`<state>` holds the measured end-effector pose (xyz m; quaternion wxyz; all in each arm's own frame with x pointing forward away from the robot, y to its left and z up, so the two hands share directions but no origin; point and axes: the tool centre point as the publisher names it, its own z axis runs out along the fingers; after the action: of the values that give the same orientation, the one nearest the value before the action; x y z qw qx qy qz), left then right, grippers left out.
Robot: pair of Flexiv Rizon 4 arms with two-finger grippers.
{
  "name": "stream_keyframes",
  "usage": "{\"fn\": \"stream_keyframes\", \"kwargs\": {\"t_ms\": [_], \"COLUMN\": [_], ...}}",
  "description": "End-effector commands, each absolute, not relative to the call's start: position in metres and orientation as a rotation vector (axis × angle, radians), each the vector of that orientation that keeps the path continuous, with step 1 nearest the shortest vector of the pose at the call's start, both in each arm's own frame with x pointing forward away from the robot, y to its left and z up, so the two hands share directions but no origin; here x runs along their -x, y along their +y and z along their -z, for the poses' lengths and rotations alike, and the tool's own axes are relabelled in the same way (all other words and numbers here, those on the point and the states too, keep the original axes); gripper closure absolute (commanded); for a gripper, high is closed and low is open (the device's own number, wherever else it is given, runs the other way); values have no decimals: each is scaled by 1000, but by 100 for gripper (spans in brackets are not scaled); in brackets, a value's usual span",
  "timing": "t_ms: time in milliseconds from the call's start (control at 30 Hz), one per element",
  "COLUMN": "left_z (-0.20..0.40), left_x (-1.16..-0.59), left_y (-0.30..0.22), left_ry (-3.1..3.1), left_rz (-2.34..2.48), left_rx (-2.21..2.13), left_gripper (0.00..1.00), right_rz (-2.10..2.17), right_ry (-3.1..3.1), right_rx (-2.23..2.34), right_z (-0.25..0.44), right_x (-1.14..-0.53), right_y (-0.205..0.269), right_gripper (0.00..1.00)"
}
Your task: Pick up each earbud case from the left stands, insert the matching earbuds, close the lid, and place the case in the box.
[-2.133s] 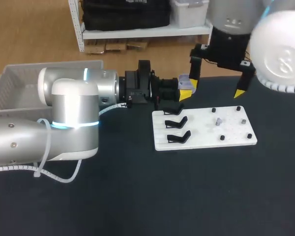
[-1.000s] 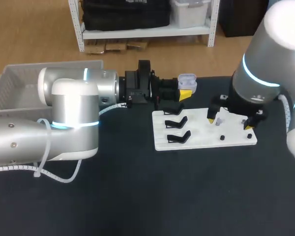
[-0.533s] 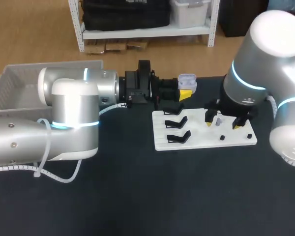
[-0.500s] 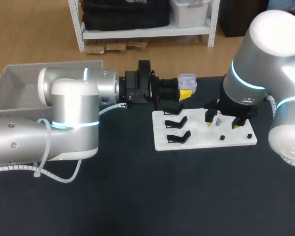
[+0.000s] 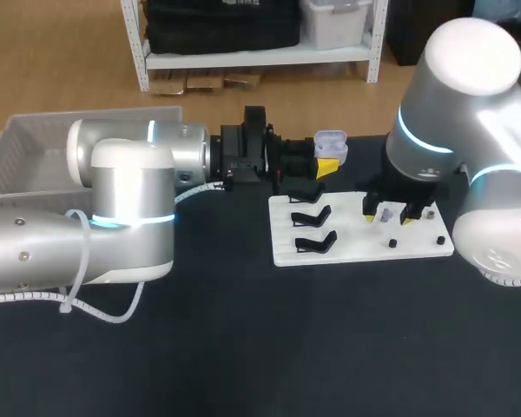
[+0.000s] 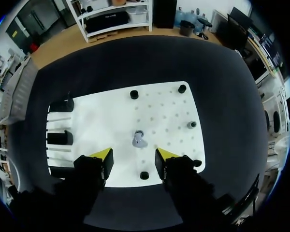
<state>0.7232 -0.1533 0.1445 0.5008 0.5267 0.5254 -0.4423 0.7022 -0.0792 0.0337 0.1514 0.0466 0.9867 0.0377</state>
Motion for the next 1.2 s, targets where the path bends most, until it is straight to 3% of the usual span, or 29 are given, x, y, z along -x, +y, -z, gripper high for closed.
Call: {"fn": "stream_keyframes", "kwargs": {"t_ms": [33, 667, 933, 1067, 1200], "left_z": [-143, -143, -143, -143, -143], "left_x": [-723, -723, -723, -723, -723], "left_y": [-153, -153, -153, -153, -153], "left_ry": [1266, 1266, 1266, 1266, 1266], "left_rz": [1067, 1067, 1067, 1067, 1067], "left_rx": [-1269, -1269, -1269, -1269, -1269], "left_gripper": [100, 100, 100, 100, 100], "right_rz": [-101, -86, -89, -88, -87], "right_ry": [2843, 2852, 2855, 2854, 2854], "right_rx": [-137, -172, -191, -194, -194], "right_z": [-31, -23, -22, -22, -22], "right_x": [-708, -715, -716, -717, -717], "right_y": [-78, -82, -84, -84, -83], "right_gripper": [50, 57, 63, 75, 76]}}
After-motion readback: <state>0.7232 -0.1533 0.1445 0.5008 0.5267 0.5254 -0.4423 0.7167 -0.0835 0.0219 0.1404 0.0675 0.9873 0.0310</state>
